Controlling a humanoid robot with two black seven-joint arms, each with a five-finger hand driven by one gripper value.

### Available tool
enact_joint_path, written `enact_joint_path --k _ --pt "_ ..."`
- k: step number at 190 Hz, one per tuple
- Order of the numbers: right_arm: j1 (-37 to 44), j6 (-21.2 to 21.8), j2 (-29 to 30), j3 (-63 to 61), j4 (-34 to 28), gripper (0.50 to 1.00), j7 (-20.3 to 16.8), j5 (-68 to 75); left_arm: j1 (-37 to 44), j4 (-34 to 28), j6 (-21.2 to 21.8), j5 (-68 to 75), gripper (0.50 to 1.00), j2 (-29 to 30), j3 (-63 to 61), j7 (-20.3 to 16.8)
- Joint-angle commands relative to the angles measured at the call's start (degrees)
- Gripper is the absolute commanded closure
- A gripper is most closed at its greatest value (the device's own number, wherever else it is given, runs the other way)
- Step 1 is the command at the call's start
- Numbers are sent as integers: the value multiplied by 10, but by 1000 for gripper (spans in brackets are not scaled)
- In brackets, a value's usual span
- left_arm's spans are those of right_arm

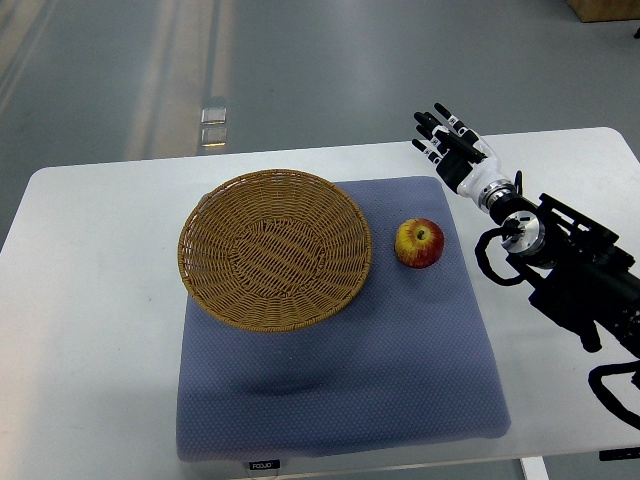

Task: Place red apple in basket with right hand
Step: 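Move the right hand over the red apple beside the basket, then lower the right hand around the red apple and close the fingers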

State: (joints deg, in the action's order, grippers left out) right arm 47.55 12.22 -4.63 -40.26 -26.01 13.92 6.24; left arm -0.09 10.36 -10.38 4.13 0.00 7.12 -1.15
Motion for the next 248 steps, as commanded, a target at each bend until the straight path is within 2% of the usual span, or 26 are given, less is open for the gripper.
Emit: enact_joint_path --k 1,65,72,81,82,94,103,104,117,126,127,137,150,165,182,192,201,202,216,228,240,248 --pt "0 0 0 0 0 574 1 0 0 -1 -1 0 500 0 0 -1" --pt "19 1 -13 6 -2 574 -7 -12 0 0 0 -1 500 0 1 -1" --pt "52 25 -33 41 -4 574 -19 -68 0 -1 0 -1 500 0 1 -1" --pt "52 25 -33 41 -4 574 -19 -69 0 -1 0 -1 500 0 1 -1" --pt "82 45 -47 98 -4 574 -34 -123 0 -1 0 0 500 0 1 0" --pt "140 60 -73 198 -5 574 -49 -174 0 0 0 0 500 0 1 -1" --pt "140 60 -73 199 -5 574 -49 -174 0 0 0 0 500 0 1 -1" --pt "193 69 -98 310 -8 574 -56 -188 0 0 -1 1 500 0 1 -1" --pt "271 98 -120 466 -14 574 -68 -187 0 5 -1 1 500 0 1 0" --pt "271 98 -120 466 -14 574 -68 -187 0 5 -1 1 500 0 1 0" --pt "340 135 -128 594 -34 576 -78 -188 0 12 -1 1 500 0 0 0" --pt "396 156 -129 692 -65 574 -89 -190 0 14 -1 1 500 0 -1 -1" --pt "494 176 -126 832 -141 574 -108 -194 0 17 -1 1 500 0 -2 -1" --pt "584 182 -115 919 -228 574 -123 -203 0 18 -1 1 500 0 -2 -1" --pt "650 192 -108 934 -334 574 -138 -205 0 18 -1 1 500 0 -2 -1" --pt "672 186 -105 933 -385 574 -151 -200 0 17 -1 1 500 0 -2 0" --pt "672 186 -105 933 -385 574 -151 -200 0 17 -1 1 500 0 -2 0" --pt "686 181 -102 930 -412 574 -158 -193 0 17 -1 1 500 0 -2 0" --pt "691 167 -95 929 -424 574 -160 -169 0 17 -1 0 500 0 -3 0" --pt "690 135 -82 929 -424 576 -165 -139 0 17 -1 0 500 0 -3 0" --pt "686 73 -58 939 -430 576 -172 -108 0 17 -1 0 500 0 -3 -1" --pt "686 73 -58 939 -430 576 -172 -108 0 17 -1 0 500 0 -3 -1"
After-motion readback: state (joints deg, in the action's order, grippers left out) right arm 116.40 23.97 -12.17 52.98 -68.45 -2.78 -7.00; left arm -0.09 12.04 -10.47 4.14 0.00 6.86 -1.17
